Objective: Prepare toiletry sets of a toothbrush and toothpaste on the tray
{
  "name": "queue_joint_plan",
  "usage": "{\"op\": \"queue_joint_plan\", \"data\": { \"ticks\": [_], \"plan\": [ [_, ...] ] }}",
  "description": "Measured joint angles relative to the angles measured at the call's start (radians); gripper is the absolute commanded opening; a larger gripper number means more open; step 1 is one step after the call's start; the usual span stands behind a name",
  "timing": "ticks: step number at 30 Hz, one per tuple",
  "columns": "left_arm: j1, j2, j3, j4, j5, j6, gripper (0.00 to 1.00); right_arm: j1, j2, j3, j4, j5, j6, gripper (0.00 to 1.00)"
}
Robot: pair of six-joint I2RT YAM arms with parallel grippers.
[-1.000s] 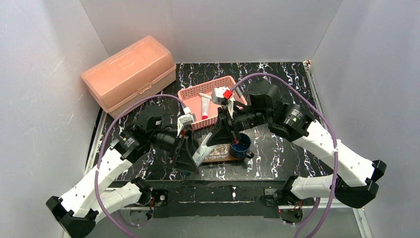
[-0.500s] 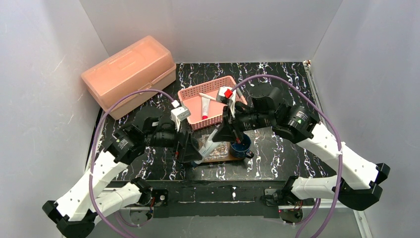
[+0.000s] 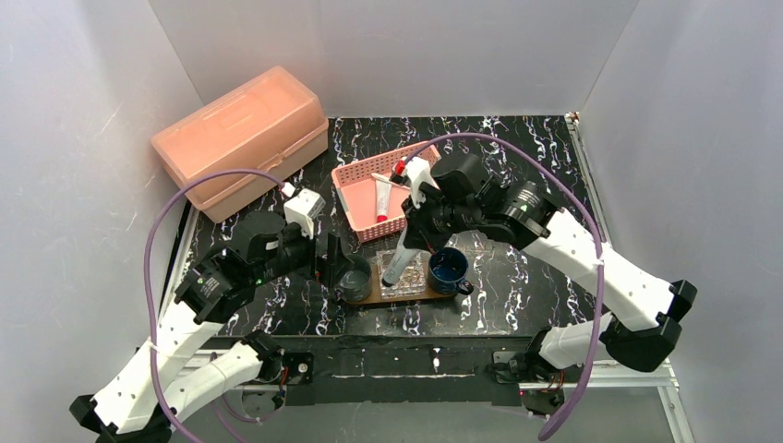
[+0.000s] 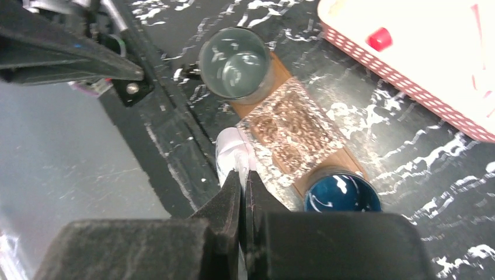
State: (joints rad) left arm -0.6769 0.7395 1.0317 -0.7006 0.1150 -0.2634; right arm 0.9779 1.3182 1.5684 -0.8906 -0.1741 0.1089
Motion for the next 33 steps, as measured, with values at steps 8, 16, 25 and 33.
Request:
{"op": "queue_joint_plan", "data": {
  "ticks": [8, 16, 25, 33],
  "plan": [
    [0.000, -0.016, -0.093, 0.024, -0.129, 0.018, 0.98, 0.065, 0.077, 0.078, -0.066, 0.298, 0.039, 0.01],
    [0.000, -0.039, -0.142, 0.060, -0.184, 0.021, 0.98, 0.211, 0.172, 0.227, -0.126, 0.557, 0.093, 0.01],
    [0.000, -0.051, -0.142, 0.072, -0.213, 0.021, 0.98, 0.287, 0.277, 0.277, -0.201, 0.725, 0.164, 0.01],
    [0.000, -0.056, -0.142, 0.071, -0.217, 0.020, 0.98, 0.292, 0.291, 0.244, -0.188, 0.758, 0.196, 0.01]
  ]
}}
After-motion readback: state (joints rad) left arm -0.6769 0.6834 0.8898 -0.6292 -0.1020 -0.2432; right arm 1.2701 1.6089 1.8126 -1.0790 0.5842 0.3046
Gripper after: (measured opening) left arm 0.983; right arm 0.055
